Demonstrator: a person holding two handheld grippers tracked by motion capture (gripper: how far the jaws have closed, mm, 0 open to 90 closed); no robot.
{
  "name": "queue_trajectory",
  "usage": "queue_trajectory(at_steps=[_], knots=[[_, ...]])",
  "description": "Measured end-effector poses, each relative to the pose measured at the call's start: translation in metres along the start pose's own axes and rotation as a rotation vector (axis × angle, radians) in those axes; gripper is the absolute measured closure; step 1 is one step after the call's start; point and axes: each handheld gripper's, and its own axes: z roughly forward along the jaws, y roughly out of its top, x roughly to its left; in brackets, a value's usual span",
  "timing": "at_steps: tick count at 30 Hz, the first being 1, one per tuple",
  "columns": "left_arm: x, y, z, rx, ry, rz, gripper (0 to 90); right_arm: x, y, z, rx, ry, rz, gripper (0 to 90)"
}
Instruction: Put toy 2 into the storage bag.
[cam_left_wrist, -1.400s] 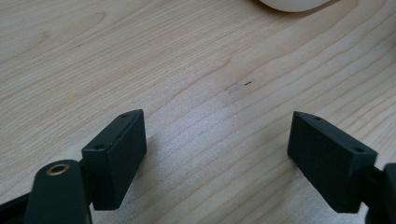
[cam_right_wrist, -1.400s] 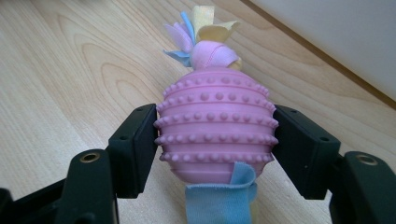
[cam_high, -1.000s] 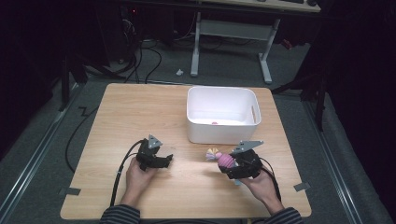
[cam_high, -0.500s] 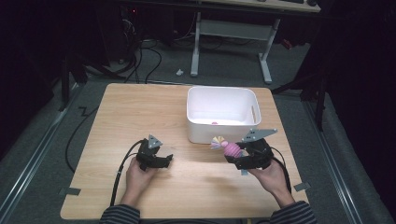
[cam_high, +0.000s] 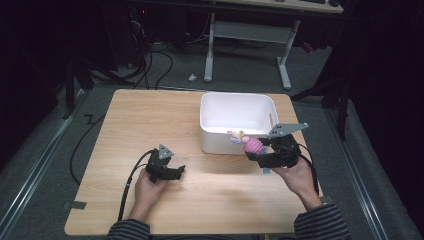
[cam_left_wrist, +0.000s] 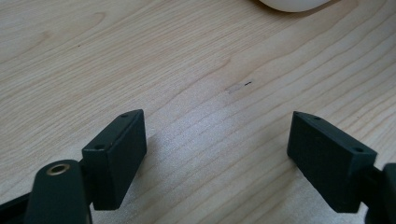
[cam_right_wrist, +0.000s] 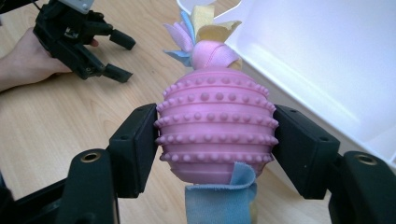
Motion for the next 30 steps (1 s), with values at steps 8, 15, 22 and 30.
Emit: queue_trajectory(at_steps=[8,15,22,30], knots=[[0.000,0.000,0.000,0.000,-0.001,0.000,19.8,-0.012,0.010,-0.007,-0.032,0.002,0.041,34.4],[0.000,0.000,0.000,-0.001,0.000,0.000,19.9,-0.022,0.015,-0.003,-0.044,-0.006,0.087,34.4],[0.000,0.000,0.000,0.000,0.000,0.001,19.8,-0.030,0.023,0.003,-0.034,0.001,0.104,34.3],[0.000,0.000,0.000,0.000,0.000,0.001,20.0,-0.039,0.039,0.010,-0.005,-0.034,0.078,34.2]])
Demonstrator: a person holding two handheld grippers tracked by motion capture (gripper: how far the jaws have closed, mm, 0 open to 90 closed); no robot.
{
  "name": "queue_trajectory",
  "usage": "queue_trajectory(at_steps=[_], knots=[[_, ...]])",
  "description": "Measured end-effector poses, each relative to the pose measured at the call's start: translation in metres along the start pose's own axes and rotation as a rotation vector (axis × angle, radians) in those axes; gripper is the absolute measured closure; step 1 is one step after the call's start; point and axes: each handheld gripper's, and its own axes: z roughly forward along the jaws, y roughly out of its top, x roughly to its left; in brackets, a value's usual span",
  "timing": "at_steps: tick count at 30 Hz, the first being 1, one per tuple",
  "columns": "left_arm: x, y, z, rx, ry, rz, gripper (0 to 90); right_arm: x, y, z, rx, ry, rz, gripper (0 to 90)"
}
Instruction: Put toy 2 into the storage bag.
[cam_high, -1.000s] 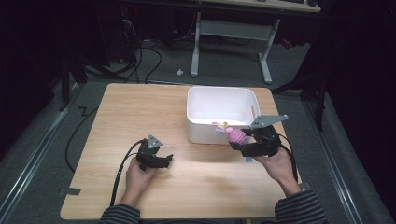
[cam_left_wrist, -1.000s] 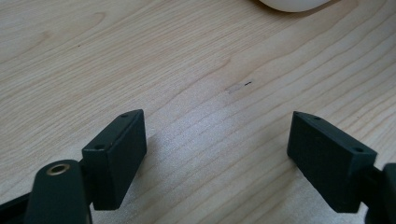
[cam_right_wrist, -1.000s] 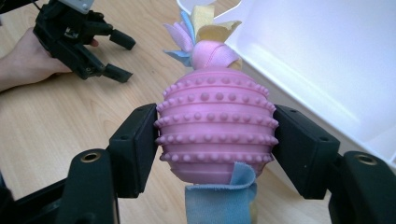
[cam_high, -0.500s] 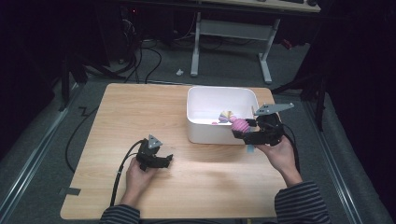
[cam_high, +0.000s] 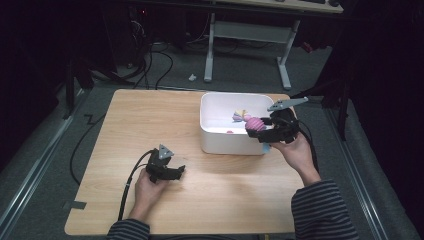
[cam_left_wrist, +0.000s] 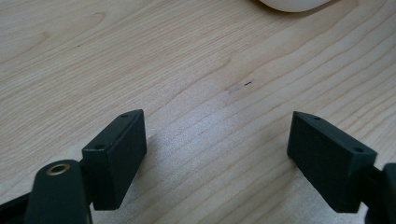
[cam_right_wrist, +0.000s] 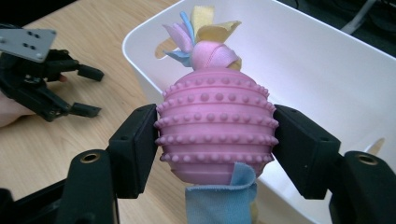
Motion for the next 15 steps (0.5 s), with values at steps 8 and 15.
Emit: queue_trajectory(at_steps=[8,15], knots=[[0.000,0.000,0.000,0.000,0.000,0.000,19.9,-0.010,0.020,0.008,0.030,-0.039,0.010,34.0],[0.000,0.000,0.000,0.000,0.000,0.000,20.0,-0.022,0.034,0.019,0.034,-0.064,0.028,34.0]])
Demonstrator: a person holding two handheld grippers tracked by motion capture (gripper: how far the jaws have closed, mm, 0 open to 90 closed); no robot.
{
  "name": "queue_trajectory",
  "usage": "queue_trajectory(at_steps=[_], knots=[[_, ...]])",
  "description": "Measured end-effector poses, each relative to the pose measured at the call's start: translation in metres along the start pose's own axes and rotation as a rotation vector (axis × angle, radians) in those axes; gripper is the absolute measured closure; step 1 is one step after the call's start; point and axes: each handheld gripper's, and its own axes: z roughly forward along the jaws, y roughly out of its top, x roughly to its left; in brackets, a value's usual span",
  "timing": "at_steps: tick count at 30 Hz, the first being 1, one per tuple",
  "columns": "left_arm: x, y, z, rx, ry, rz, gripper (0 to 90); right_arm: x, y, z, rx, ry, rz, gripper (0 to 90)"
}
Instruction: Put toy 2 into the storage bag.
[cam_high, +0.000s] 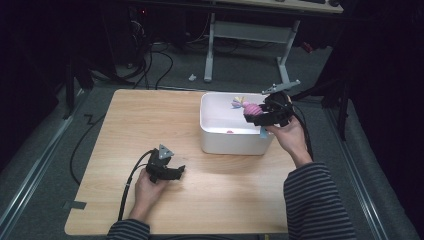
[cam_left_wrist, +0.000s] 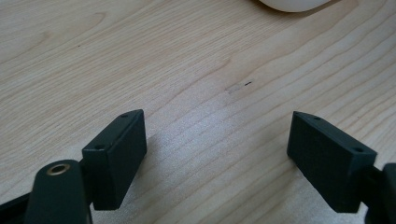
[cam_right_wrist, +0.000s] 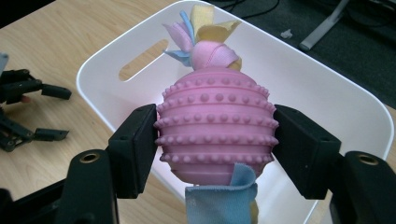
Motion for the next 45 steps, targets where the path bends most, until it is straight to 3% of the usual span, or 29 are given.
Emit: queue_trajectory(at_steps=[9,16,25,45], knots=[[0.000,0.000,0.000,0.001,0.000,0.000,20.0,-0.008,0.009,0.022,0.017,-0.014,0.016,34.0],[0.000,0.000,0.000,0.001,0.001,0.000,20.2,-0.005,0.008,0.038,0.064,-0.033,-0.014,34.0],[0.000,0.000,0.000,-0.001,0.001,-0.001,20.3,0.002,0.005,0.053,0.097,0.005,-0.026,34.0],[0.000,0.000,0.000,-0.001,0.002,-0.001,20.6,0.006,-0.016,0.048,0.110,0.085,-0.011,33.8]])
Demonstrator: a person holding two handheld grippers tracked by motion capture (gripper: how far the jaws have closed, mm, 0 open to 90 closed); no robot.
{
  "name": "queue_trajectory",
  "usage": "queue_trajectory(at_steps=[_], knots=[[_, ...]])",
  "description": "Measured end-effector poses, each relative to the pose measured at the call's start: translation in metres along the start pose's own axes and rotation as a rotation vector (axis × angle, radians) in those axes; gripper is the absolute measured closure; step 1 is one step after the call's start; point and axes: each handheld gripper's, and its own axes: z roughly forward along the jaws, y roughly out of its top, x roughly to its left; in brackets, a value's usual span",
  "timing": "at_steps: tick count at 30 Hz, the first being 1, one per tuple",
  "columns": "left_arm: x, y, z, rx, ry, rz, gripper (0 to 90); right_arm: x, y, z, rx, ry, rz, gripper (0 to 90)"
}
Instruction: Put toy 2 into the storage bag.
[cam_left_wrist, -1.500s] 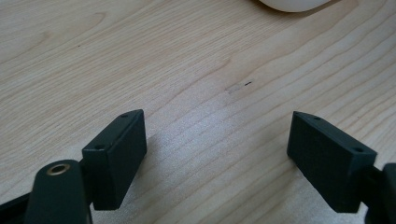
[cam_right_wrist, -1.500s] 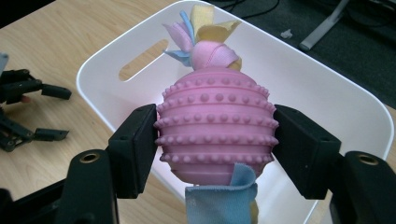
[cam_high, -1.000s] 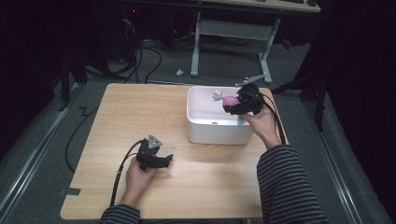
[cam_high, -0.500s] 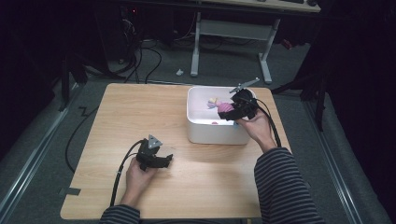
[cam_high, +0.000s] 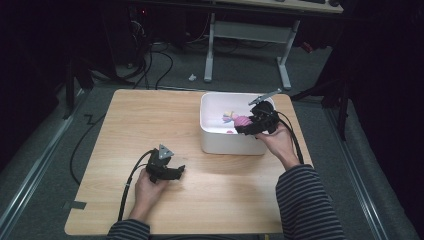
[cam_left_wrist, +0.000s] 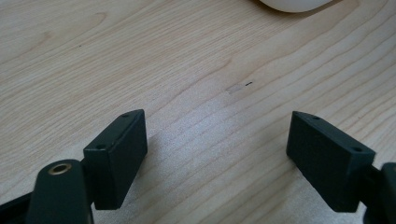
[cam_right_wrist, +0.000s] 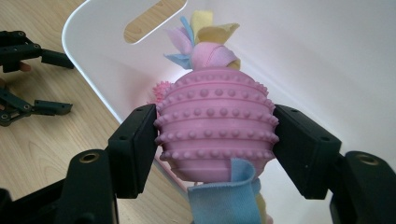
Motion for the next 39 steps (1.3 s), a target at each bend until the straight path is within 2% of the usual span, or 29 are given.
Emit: queue_trajectory(at_steps=[10,15,17,19,26,36,39], knots=[[0.000,0.000,0.000,0.000,0.000,-0.001,20.6,0.000,-0.001,-0.003,-0.019,0.031,0.015,30.0],[0.000,0.000,0.000,0.000,0.001,-0.001,20.6,0.000,-0.004,-0.010,-0.031,0.025,0.015,29.4],[0.000,0.000,0.000,0.000,0.001,-0.001,20.6,0.001,-0.007,-0.014,-0.038,0.017,0.018,29.4],[0.000,0.000,0.000,0.000,0.001,0.000,20.6,0.001,-0.011,-0.020,-0.043,-0.012,0.009,29.3],[0.000,0.000,0.000,0.001,0.000,-0.001,20.6,0.003,-0.032,-0.047,-0.090,-0.047,0.027,29.9],[0.000,0.000,0.000,0.000,0.002,0.000,20.6,0.007,-0.063,-0.080,-0.160,-0.081,0.060,33.7],[0.000,0.000,0.000,0.000,0.001,-0.001,20.6,0.009,-0.068,-0.086,-0.172,-0.093,0.054,34.3]])
